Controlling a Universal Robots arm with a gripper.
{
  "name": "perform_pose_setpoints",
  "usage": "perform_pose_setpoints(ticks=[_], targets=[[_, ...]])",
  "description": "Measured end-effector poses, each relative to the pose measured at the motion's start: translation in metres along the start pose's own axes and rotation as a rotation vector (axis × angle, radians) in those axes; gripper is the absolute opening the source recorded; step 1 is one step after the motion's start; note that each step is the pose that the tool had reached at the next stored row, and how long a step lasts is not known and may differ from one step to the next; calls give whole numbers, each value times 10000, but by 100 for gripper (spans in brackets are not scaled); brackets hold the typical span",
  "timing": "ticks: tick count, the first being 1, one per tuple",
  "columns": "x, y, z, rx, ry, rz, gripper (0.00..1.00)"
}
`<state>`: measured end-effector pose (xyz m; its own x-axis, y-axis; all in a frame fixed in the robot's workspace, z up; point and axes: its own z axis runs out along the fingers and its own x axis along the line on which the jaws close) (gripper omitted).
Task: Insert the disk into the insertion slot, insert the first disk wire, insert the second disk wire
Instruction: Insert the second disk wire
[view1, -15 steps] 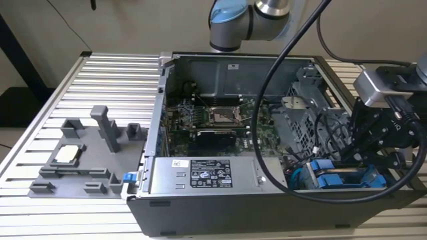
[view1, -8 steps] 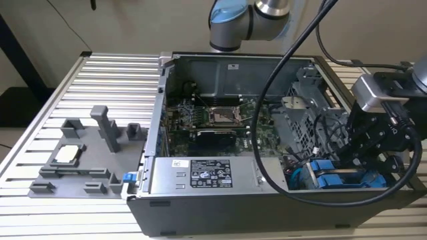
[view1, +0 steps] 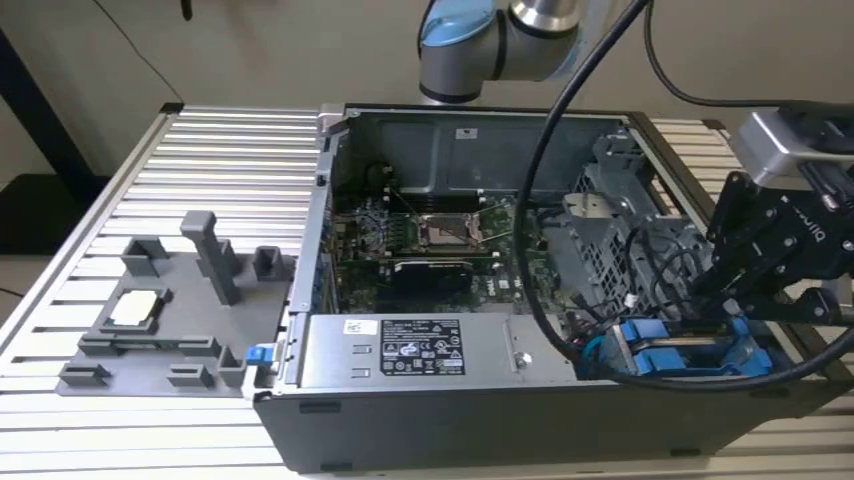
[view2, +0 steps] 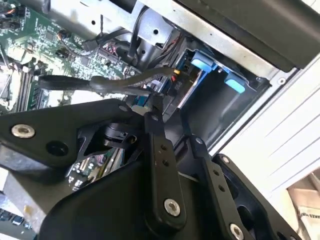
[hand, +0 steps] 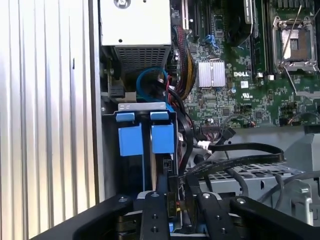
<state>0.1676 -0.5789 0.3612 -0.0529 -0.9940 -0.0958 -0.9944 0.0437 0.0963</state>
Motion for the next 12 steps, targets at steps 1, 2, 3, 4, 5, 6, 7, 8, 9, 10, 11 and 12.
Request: perform_pose_setpoints(ticks=[1, 2, 3, 4, 5, 6, 7, 8, 9, 10, 11, 12], targets=[[-4, 5, -44, -2, 0, 1, 29], [-9, 9, -91, -1, 1, 1, 29], [-13, 13, -135, -2, 0, 0, 29], [-17, 17, -181, -2, -1, 0, 29], [-22, 21, -223, -2, -1, 0, 29], [-26, 26, -269, -2, -1, 0, 29], [-30, 30, -308, -2, -3, 0, 29], [-32, 33, -337, -1, -1, 0, 29], [-33, 33, -341, -2, -3, -1, 29], [-33, 33, -340, -2, -5, -1, 29], [-33, 33, -340, -2, -5, -1, 29], [-33, 33, -341, -2, -5, -1, 29]])
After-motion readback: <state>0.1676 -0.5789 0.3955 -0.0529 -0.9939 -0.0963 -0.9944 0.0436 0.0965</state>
